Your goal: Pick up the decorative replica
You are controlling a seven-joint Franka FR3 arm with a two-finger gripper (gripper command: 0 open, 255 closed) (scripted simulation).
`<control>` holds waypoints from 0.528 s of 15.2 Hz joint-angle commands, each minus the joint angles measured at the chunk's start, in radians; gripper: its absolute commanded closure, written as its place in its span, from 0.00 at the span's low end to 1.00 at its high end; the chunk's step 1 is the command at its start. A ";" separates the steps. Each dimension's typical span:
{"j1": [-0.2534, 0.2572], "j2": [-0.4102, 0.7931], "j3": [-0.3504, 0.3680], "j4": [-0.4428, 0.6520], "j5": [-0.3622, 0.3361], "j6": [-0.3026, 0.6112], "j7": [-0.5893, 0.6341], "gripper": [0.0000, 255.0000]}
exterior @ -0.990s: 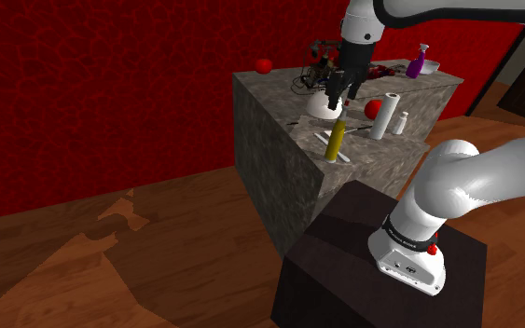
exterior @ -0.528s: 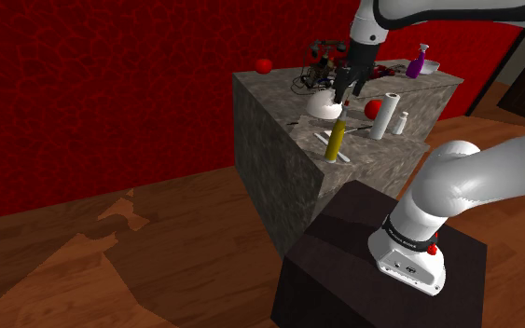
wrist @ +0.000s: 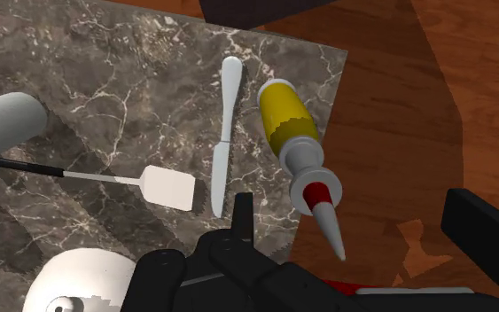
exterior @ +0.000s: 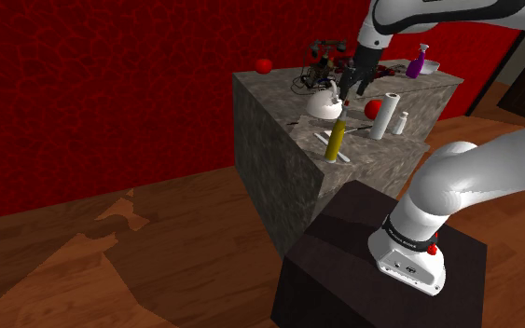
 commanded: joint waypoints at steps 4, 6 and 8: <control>-0.006 0.017 -0.022 -0.049 -0.009 0.068 -0.011 0.00; -0.007 0.020 -0.026 -0.073 -0.012 0.096 -0.011 0.00; -0.008 0.021 -0.028 -0.080 -0.013 0.104 -0.011 0.00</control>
